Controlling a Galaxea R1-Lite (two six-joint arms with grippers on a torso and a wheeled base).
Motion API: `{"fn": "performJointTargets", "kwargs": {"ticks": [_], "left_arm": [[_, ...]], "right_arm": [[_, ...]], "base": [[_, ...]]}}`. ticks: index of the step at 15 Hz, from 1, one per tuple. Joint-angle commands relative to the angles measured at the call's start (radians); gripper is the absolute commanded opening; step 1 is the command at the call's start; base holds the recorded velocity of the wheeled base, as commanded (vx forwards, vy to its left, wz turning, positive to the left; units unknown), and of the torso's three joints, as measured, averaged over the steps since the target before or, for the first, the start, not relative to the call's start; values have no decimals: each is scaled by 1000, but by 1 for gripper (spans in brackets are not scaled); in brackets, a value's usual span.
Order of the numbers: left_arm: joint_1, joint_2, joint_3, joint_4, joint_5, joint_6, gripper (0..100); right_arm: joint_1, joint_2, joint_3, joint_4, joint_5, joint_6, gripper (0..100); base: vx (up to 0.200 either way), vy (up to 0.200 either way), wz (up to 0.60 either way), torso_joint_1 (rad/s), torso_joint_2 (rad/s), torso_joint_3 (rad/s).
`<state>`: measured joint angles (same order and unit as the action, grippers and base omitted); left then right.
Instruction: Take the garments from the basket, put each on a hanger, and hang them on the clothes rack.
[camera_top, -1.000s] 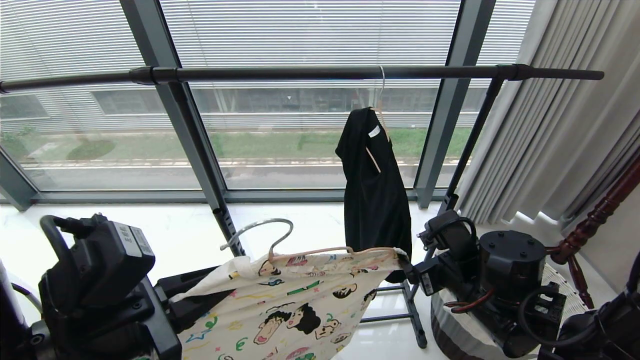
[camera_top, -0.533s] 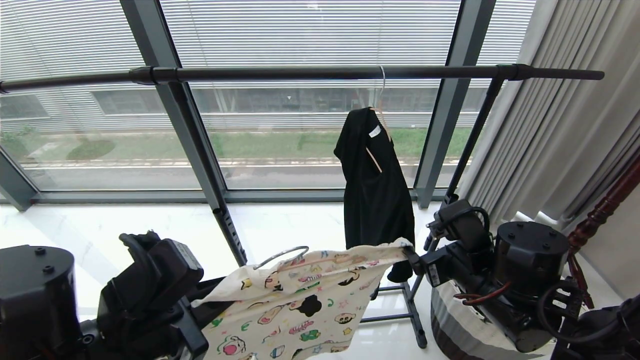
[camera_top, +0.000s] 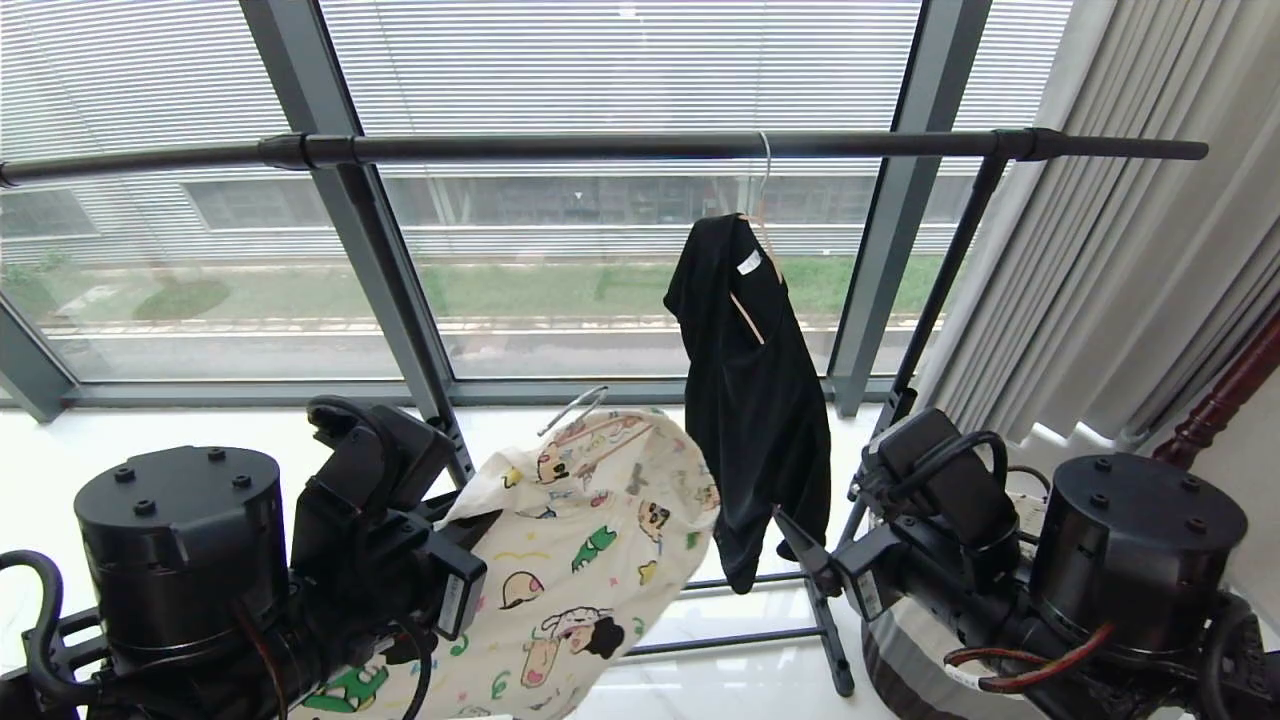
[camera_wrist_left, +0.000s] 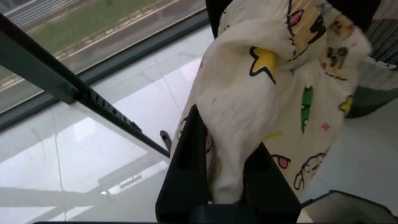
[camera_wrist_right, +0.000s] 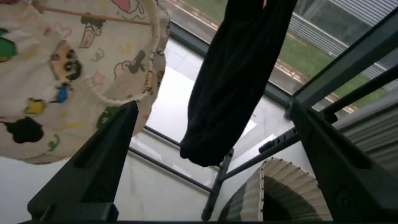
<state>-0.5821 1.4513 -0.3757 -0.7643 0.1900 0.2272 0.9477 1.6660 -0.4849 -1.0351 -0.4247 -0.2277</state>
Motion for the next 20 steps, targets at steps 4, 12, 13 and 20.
{"fn": "performJointTargets", "kwargs": {"ticks": [4,12,13,20], "left_arm": [[-102,18,9,-40,-37,-26,0],[-294,20,14,-41,-152,21,0],[-317,15,15,-41,-164,40,0],[-387,-3,-9,-41,-227,162,0]], "right_arm": [[26,-55,0,50,72,-62,100],[-173,-256,-185,642,580,-331,100],[-173,-259,-196,685,613,-361,100],[-171,-245,-193,834,705,-526,100]], "base": [[0,0,0,0,0,0],[0,0,0,0,0,0],[0,0,0,0,0,0],[0,0,0,0,0,0]]}}
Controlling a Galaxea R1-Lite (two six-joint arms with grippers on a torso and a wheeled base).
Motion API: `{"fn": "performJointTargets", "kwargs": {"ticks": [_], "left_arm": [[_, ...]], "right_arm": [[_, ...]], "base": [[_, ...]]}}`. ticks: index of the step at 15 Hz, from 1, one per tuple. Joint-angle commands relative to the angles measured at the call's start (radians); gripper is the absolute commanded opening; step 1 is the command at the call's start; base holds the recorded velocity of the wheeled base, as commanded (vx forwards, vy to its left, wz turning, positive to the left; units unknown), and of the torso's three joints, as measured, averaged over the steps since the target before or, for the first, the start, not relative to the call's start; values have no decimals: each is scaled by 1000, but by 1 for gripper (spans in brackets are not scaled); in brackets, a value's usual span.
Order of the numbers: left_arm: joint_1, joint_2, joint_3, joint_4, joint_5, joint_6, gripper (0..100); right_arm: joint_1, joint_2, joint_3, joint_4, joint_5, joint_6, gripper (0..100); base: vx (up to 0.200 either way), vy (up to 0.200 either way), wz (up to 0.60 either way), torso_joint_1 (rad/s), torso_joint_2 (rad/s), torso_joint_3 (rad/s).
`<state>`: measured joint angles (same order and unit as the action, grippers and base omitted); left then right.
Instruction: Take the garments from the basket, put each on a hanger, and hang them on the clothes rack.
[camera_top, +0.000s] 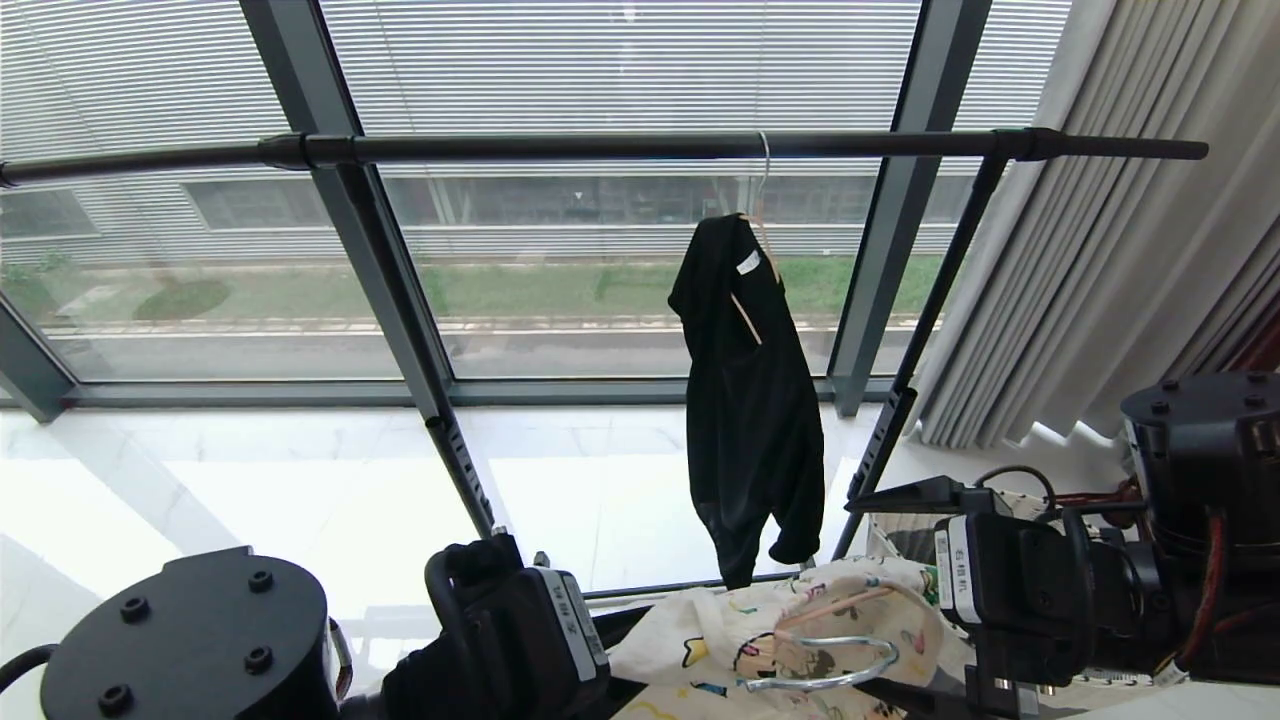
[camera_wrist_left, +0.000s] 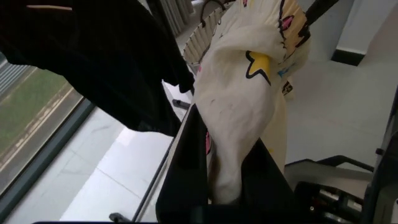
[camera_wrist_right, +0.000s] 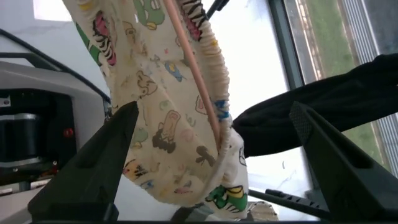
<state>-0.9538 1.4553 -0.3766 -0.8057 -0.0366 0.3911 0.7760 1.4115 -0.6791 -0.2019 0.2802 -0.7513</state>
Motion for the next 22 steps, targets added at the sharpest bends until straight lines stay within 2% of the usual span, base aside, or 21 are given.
{"fn": "performJointTargets", "kwargs": {"ticks": [1,6,7,14,18,19,22], "left_arm": [[-31,-13,-10,0,1,-1,0],[-66,-32,-5,0,3,-3,0],[-68,-32,-5,0,3,-1,0],[-80,-32,-5,0,6,0,0],[-82,-26,-1,0,11,-1,0],[-82,-21,-1,0,24,-1,100],[-80,-26,-2,0,60,-5,100]], "right_arm": [[-1,20,1,-4,1,0,100],[-3,47,0,-45,-7,-2,100],[-3,52,0,-57,-7,-2,0],[-3,47,0,-74,-27,-23,0],[-3,49,10,-166,-30,-39,0],[-3,49,13,-195,-30,-53,0],[-11,52,46,-304,-29,-102,0]], "base": [[0,0,0,0,0,0],[0,0,0,0,0,0],[0,0,0,0,0,0],[0,0,0,0,0,0],[0,0,0,0,0,0],[0,0,0,0,0,0],[0,0,0,0,0,0]]}}
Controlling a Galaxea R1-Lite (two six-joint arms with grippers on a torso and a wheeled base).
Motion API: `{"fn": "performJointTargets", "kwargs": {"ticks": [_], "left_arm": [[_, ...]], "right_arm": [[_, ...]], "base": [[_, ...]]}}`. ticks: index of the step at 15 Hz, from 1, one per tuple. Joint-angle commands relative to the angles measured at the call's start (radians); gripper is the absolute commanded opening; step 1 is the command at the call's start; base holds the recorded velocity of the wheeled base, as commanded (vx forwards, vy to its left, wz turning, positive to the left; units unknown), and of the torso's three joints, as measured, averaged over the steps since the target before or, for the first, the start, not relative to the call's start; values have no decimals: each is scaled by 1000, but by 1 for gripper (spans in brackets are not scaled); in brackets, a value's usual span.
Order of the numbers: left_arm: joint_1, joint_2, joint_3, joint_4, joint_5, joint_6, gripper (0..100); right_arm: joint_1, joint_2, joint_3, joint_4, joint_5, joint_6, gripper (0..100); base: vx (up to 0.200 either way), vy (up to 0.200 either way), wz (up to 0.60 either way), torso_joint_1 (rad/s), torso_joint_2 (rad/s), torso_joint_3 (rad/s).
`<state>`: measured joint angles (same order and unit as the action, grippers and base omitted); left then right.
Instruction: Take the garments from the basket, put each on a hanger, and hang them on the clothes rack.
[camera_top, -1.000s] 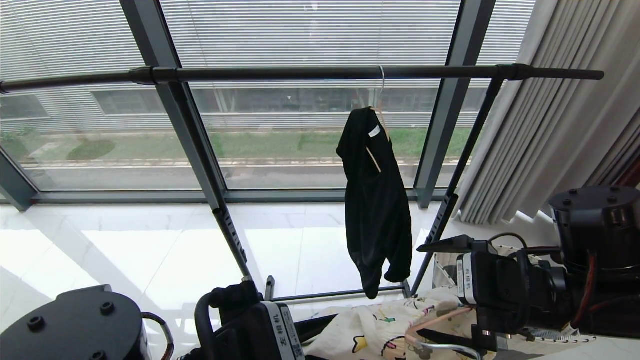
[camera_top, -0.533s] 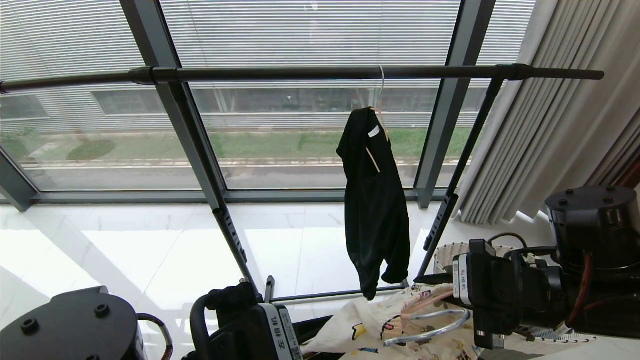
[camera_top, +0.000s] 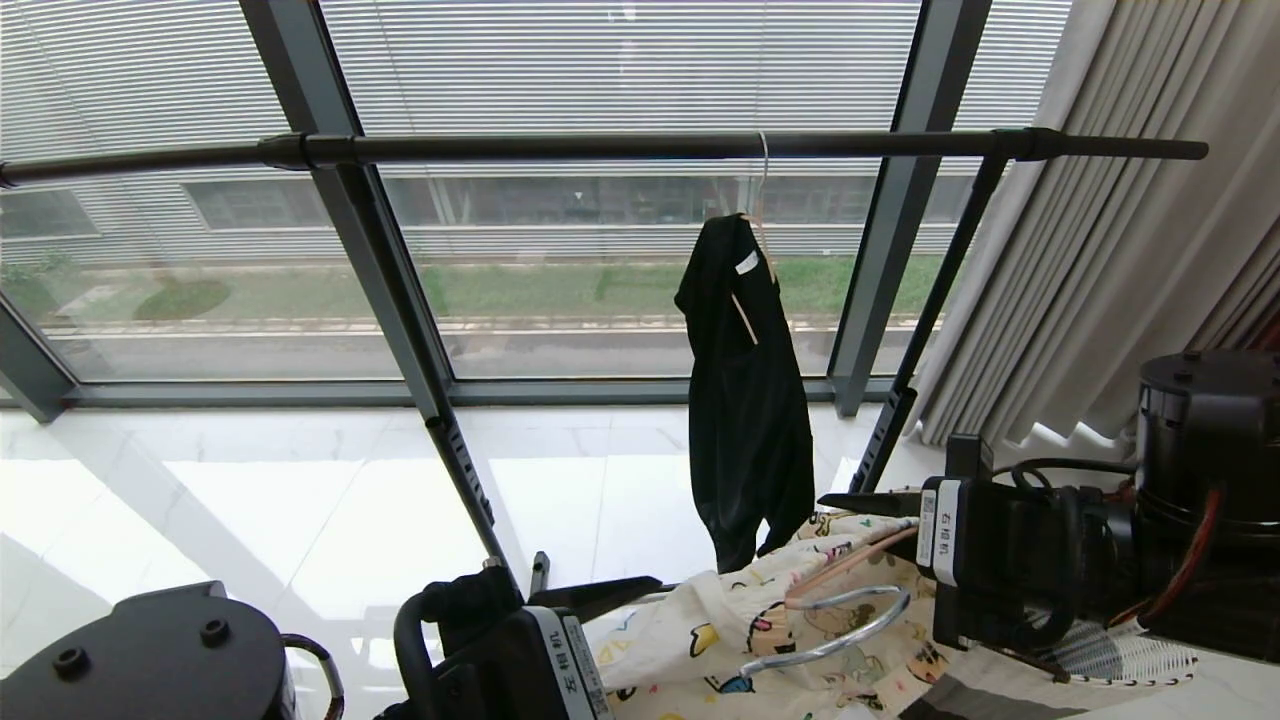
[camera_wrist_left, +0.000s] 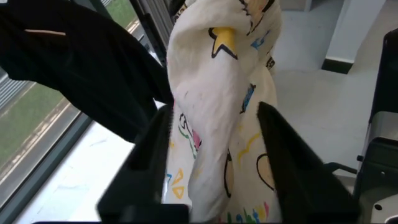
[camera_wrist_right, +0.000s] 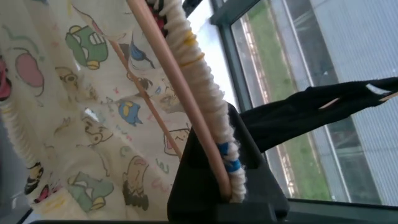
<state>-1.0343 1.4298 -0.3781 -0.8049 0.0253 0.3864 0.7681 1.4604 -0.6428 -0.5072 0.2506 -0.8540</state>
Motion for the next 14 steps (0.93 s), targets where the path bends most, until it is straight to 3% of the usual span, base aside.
{"fn": "performJointTargets", "kwargs": {"ticks": [1,5,11,14], "left_arm": [[2,-3,1,0,15,-1,100],[86,-35,42,-2,45,-6,100],[290,-227,295,-2,41,-6,100],[361,-250,346,-2,41,-15,100]], "right_arm": [[-10,5,34,-65,2,-22,0],[-84,0,75,-203,19,-60,0],[-118,-31,75,-205,70,-3,0],[-116,-31,74,-203,82,-3,0]], "base": [[0,0,0,0,0,0],[0,0,0,0,0,0],[0,0,0,0,0,0],[0,0,0,0,0,0]]}}
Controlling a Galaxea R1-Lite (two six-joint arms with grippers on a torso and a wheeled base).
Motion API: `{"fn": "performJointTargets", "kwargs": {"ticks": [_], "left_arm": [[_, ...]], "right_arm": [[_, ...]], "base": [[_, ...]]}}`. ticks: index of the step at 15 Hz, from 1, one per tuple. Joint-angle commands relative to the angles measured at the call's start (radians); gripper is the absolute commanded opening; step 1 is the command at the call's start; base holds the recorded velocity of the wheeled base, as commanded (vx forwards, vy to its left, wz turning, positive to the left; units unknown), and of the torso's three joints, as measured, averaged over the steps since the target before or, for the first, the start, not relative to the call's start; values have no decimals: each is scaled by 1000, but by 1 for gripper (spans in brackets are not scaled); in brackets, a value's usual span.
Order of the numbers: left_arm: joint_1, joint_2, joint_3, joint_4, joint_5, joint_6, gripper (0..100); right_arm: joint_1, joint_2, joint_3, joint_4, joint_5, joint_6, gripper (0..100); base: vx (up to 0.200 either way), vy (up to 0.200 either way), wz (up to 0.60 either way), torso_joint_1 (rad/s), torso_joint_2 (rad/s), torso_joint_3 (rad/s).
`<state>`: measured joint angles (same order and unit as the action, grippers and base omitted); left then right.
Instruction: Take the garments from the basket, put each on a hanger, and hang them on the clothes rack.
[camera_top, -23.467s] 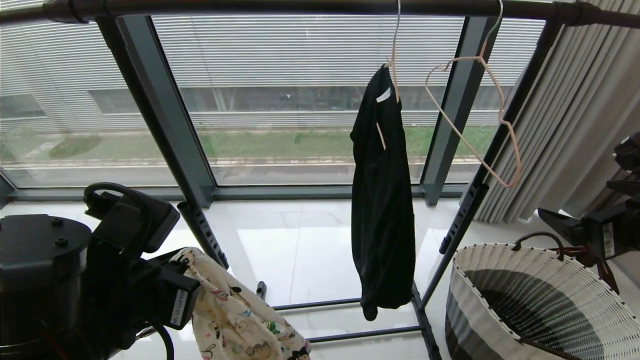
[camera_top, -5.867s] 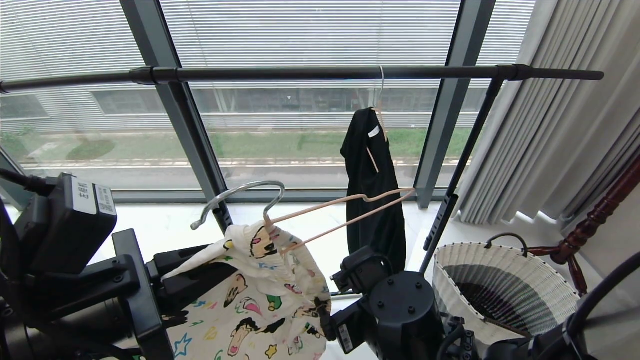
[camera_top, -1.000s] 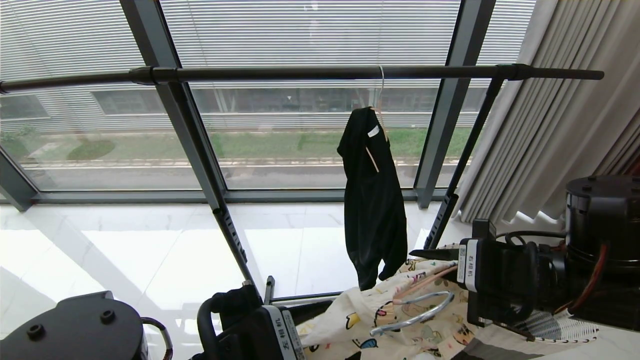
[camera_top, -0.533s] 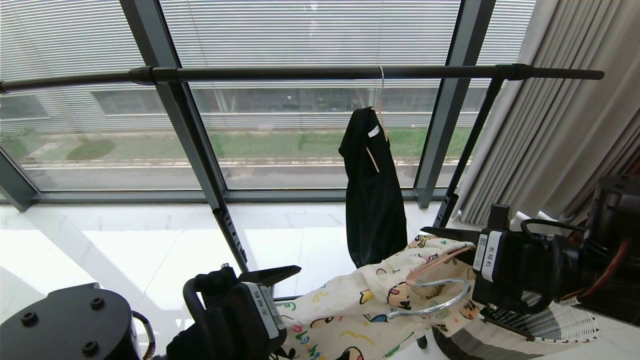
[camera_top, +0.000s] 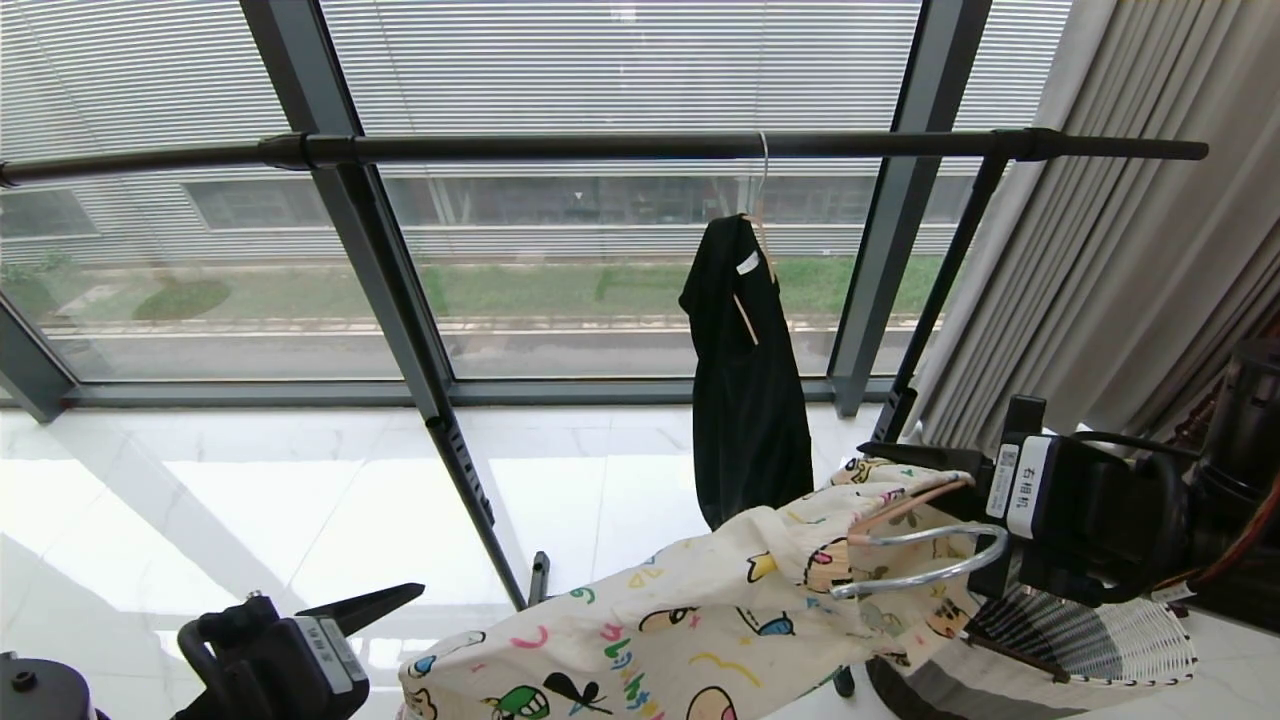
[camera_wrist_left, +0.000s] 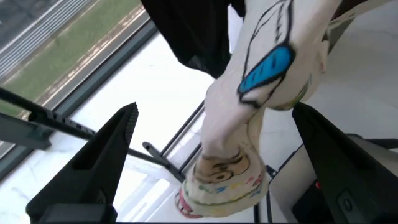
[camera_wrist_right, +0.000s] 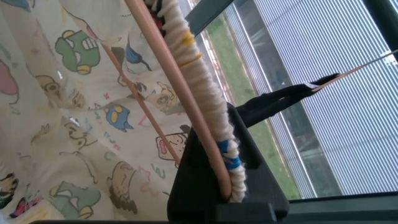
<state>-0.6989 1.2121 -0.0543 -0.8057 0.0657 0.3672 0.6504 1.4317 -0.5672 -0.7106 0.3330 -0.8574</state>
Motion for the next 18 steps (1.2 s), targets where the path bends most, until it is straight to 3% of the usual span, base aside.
{"fn": "performJointTargets", "kwargs": {"ticks": [1,5,6,9,16,18], "left_arm": [[33,-26,22,-1,0,-25,100],[33,-11,25,-1,-1,-82,100],[35,-13,34,-1,-1,-82,0],[102,-11,54,0,0,-76,0],[420,-19,54,2,0,-83,0],[440,-14,54,5,0,-83,0]], "right_arm": [[6,-4,-5,0,1,1,0],[21,-20,-2,2,0,11,0],[21,-20,-3,2,-3,20,0],[12,-20,0,2,-8,37,0],[-64,-31,-2,2,-12,89,0],[-64,-30,-2,2,-15,90,0]], "base": [[0,0,0,0,0,0],[0,0,0,0,0,0],[0,0,0,0,0,0],[0,0,0,0,0,0],[0,0,0,0,0,0],[0,0,0,0,0,0]]}}
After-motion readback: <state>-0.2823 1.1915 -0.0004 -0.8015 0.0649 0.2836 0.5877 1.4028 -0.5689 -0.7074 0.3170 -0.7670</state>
